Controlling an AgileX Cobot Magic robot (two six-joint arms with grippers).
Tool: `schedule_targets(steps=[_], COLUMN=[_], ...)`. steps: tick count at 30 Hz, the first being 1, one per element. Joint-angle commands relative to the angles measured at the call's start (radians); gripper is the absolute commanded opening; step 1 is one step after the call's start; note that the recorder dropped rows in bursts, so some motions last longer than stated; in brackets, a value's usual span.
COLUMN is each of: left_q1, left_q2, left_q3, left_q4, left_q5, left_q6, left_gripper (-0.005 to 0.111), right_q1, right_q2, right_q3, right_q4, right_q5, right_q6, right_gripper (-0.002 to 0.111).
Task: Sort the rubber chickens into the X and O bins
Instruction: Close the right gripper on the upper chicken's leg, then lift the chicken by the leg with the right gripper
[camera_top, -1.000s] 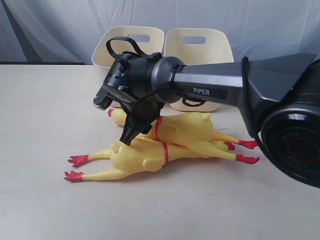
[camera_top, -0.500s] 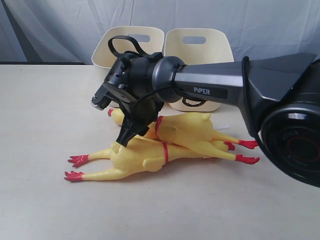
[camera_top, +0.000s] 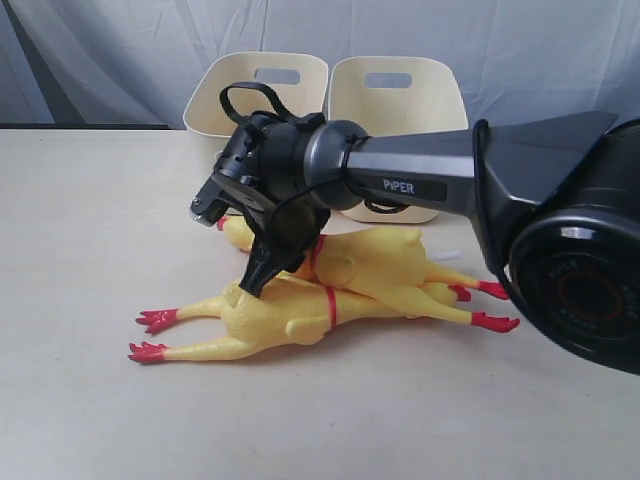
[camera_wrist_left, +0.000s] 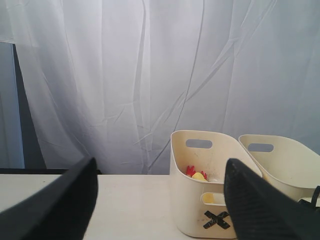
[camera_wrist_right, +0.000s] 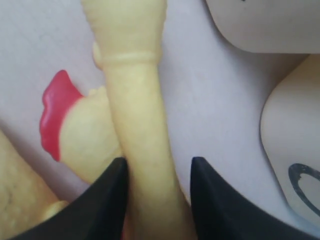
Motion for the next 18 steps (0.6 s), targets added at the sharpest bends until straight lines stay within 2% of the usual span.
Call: schedule_targets(steps=[1, 4, 5, 18], left_q1=[0.0, 0.0, 0.0, 0.0], left_q2=[-0.006, -0.006, -0.006, -0.006], left_q3=[0.006, 0.006, 0.006, 0.006], left_q4=[-0.004, -0.004, -0.004, -0.004], left_q5=[-0.006, -0.006, -0.009, -0.01], left_q6=[-0.003, -0.003, -0.003, -0.003], left_gripper=[0.067, 0.067, 0.067, 0.067], right_q1=[-0.007, -0.003, -0.003, -0.003], right_q2=[0.011, 0.011, 0.011, -0.078], right_q3=[-0.002, -0.002, -0.002, -0.002], right_q4=[0.007, 0.005, 0.005, 0.017], right_q5=[0.014, 0.019, 0.02, 0.082], right_q6=[0.0, 0.0, 0.0, 0.0], right_gripper=[0.016, 0.001, -0.001, -0.001])
